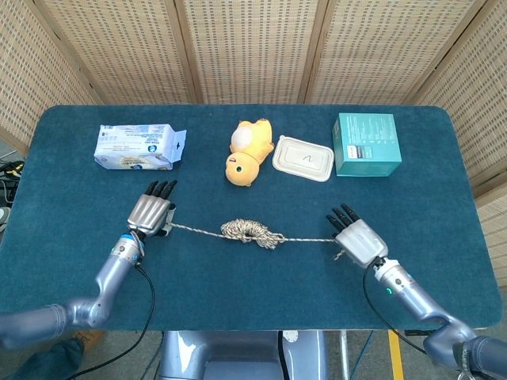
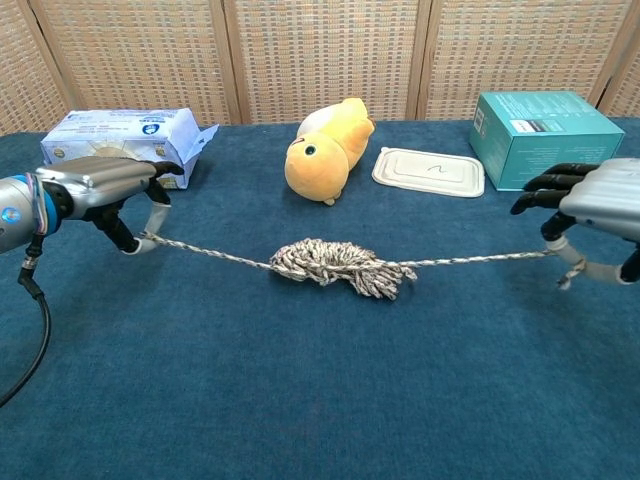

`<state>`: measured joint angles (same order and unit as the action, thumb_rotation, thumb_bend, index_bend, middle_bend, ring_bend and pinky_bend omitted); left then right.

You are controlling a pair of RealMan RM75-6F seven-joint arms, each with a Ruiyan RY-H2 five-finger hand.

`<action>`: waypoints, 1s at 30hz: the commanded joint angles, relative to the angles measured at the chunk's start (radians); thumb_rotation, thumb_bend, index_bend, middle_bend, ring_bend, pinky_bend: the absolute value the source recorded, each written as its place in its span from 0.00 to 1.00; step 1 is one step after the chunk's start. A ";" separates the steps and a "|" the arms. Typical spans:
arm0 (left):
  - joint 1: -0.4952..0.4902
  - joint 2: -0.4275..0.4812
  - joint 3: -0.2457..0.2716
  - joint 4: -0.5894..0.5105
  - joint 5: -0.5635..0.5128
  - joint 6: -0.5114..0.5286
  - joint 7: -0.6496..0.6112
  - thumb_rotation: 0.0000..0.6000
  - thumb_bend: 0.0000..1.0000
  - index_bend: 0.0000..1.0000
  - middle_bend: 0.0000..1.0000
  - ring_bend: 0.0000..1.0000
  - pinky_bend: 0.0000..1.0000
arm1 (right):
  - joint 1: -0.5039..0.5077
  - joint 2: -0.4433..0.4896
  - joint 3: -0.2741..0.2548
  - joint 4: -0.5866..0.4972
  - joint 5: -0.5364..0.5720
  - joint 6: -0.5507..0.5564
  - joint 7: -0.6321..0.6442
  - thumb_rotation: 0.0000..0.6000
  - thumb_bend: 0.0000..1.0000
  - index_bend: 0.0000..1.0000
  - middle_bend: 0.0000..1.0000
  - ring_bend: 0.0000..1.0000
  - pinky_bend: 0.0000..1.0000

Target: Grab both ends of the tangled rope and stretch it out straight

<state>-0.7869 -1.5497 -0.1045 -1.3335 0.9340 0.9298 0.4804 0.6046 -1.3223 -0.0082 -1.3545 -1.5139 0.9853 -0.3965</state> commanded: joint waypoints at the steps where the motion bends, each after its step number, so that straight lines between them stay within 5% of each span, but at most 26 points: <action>1: 0.027 0.037 0.007 0.032 0.020 -0.007 -0.050 1.00 0.40 0.67 0.00 0.00 0.00 | -0.016 0.028 0.003 0.015 0.010 0.013 0.004 1.00 0.42 0.69 0.11 0.00 0.00; 21: 0.088 0.074 0.015 0.126 0.093 -0.034 -0.186 1.00 0.40 0.67 0.00 0.00 0.00 | -0.029 0.035 0.013 0.032 0.035 0.013 -0.008 1.00 0.41 0.68 0.11 0.00 0.00; 23: 0.091 0.074 0.014 0.127 0.098 -0.036 -0.192 1.00 0.34 0.52 0.00 0.00 0.00 | -0.030 0.033 0.013 0.030 0.036 0.012 -0.009 1.00 0.39 0.56 0.10 0.00 0.00; 25: 0.093 0.074 0.014 0.128 0.104 -0.038 -0.198 1.00 0.14 0.19 0.00 0.00 0.00 | -0.030 0.032 0.012 0.031 0.037 0.012 -0.015 1.00 0.23 0.27 0.05 0.00 0.00; 27: 0.099 0.080 0.015 0.127 0.119 -0.039 -0.220 1.00 0.01 0.00 0.00 0.00 0.00 | -0.039 0.029 0.018 0.025 0.054 0.017 -0.026 1.00 0.02 0.02 0.00 0.00 0.00; 30: 0.121 0.113 -0.004 0.097 0.176 0.019 -0.297 1.00 0.00 0.00 0.00 0.00 0.00 | -0.063 0.035 0.048 -0.018 0.065 0.084 0.029 1.00 0.00 0.00 0.00 0.00 0.00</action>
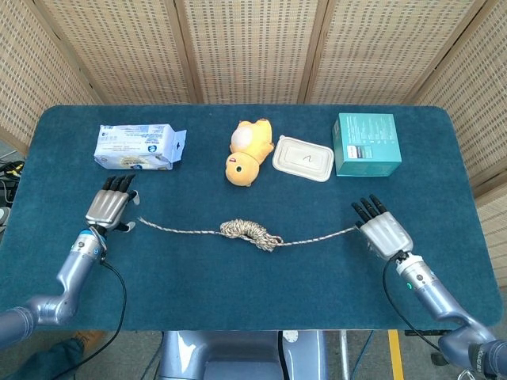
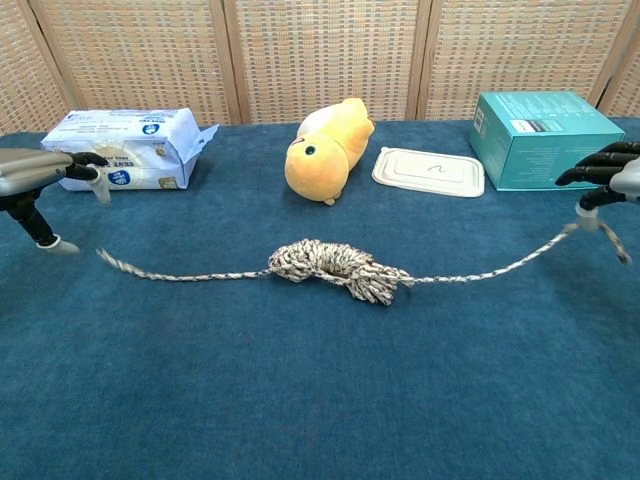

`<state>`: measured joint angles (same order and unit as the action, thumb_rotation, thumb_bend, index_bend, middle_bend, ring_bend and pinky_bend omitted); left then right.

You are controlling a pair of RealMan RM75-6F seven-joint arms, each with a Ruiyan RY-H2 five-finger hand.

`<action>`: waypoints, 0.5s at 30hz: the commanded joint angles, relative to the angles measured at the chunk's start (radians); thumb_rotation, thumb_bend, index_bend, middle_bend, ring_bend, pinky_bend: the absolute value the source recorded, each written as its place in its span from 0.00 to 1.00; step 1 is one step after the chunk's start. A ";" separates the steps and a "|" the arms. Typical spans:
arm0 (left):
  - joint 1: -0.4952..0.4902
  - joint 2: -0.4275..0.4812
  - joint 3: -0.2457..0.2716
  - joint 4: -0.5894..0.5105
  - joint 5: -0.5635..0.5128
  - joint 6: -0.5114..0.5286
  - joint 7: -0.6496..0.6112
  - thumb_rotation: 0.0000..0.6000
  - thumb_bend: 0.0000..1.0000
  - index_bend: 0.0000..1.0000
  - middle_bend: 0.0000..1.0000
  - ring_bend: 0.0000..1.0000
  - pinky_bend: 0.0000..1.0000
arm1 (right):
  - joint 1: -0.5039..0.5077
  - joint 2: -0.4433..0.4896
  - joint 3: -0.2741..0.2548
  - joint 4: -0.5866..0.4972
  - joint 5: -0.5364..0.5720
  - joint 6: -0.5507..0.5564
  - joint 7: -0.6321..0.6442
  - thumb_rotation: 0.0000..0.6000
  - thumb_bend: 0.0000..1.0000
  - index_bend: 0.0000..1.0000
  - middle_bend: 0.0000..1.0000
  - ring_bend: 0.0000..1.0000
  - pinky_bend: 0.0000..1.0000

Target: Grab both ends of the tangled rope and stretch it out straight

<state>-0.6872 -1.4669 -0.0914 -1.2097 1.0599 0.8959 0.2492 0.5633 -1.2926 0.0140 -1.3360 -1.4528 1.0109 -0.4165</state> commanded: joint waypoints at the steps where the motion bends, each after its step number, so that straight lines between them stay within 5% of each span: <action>1: 0.038 0.053 -0.021 -0.052 0.083 0.094 -0.102 1.00 0.00 0.00 0.00 0.00 0.00 | -0.033 0.020 0.032 -0.055 -0.008 0.093 0.078 1.00 0.00 0.00 0.00 0.00 0.00; 10: 0.189 0.230 -0.024 -0.247 0.193 0.366 -0.160 1.00 0.00 0.00 0.00 0.00 0.00 | -0.138 0.137 0.078 -0.219 -0.038 0.327 0.211 1.00 0.00 0.00 0.00 0.00 0.00; 15: 0.311 0.318 0.026 -0.343 0.233 0.499 -0.146 1.00 0.00 0.00 0.00 0.00 0.00 | -0.235 0.150 0.053 -0.260 -0.039 0.437 0.238 1.00 0.00 0.00 0.00 0.00 0.00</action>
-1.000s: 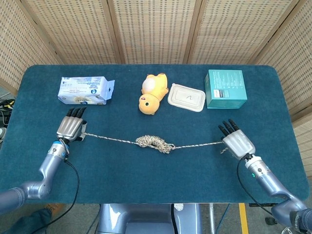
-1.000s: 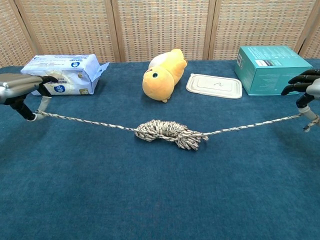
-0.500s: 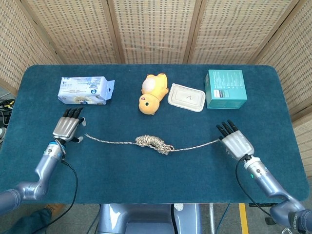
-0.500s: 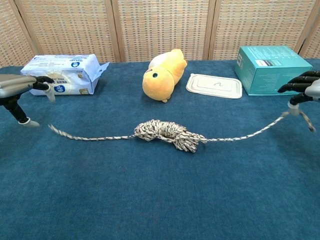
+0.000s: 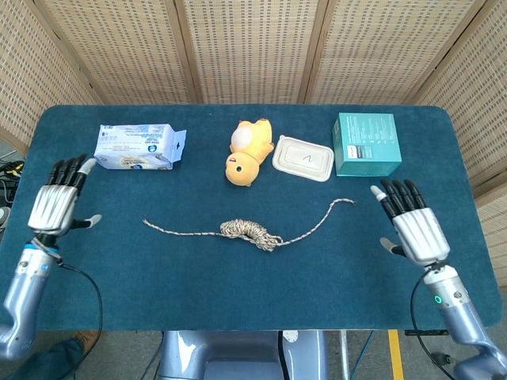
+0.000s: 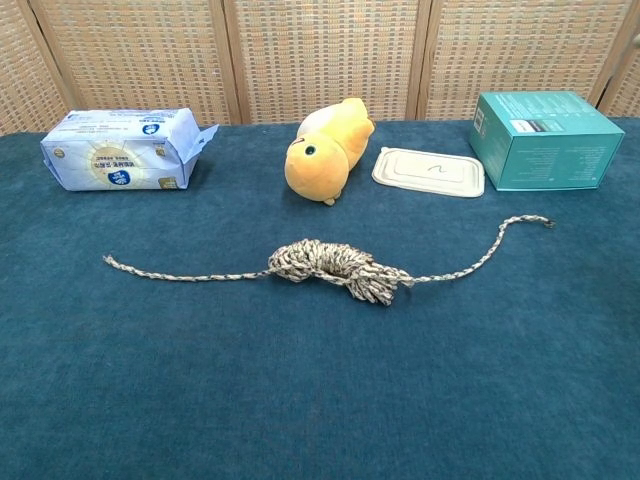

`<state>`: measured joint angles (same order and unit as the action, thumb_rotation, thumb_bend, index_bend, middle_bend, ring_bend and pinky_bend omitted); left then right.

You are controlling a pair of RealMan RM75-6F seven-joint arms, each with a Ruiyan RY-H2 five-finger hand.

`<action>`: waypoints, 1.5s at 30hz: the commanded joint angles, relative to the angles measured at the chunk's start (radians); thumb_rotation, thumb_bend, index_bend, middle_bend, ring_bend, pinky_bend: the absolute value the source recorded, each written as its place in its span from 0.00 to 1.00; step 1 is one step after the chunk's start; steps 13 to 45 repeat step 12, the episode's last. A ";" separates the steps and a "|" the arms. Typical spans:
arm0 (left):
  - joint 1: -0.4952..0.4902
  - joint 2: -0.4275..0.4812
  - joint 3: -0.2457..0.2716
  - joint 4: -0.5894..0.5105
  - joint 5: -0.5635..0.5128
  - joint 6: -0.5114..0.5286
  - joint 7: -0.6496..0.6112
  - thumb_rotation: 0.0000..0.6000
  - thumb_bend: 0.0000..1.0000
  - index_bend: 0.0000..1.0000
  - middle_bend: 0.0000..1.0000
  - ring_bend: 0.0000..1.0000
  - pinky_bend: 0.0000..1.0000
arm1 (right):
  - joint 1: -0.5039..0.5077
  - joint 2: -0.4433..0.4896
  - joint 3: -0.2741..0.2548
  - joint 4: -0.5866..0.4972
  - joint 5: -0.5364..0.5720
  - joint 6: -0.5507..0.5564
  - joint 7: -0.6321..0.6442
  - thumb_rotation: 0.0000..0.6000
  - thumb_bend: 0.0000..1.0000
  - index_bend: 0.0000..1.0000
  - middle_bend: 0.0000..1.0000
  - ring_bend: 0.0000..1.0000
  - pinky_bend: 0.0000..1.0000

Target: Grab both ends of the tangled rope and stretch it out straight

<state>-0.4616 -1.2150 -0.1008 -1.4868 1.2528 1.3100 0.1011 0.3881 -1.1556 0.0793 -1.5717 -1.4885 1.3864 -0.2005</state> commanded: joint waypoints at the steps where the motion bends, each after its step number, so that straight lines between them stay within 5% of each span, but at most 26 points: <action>1: 0.106 0.074 0.046 -0.073 0.047 0.103 0.002 1.00 0.00 0.00 0.00 0.00 0.00 | -0.077 0.005 -0.016 -0.017 -0.004 0.083 0.020 1.00 0.00 0.00 0.00 0.00 0.00; 12: 0.280 0.051 0.118 0.037 0.084 0.215 -0.068 1.00 0.00 0.00 0.00 0.00 0.00 | -0.212 -0.042 -0.069 0.087 -0.027 0.192 0.106 1.00 0.00 0.00 0.00 0.00 0.00; 45: 0.280 0.051 0.118 0.037 0.084 0.215 -0.068 1.00 0.00 0.00 0.00 0.00 0.00 | -0.212 -0.042 -0.069 0.087 -0.027 0.192 0.106 1.00 0.00 0.00 0.00 0.00 0.00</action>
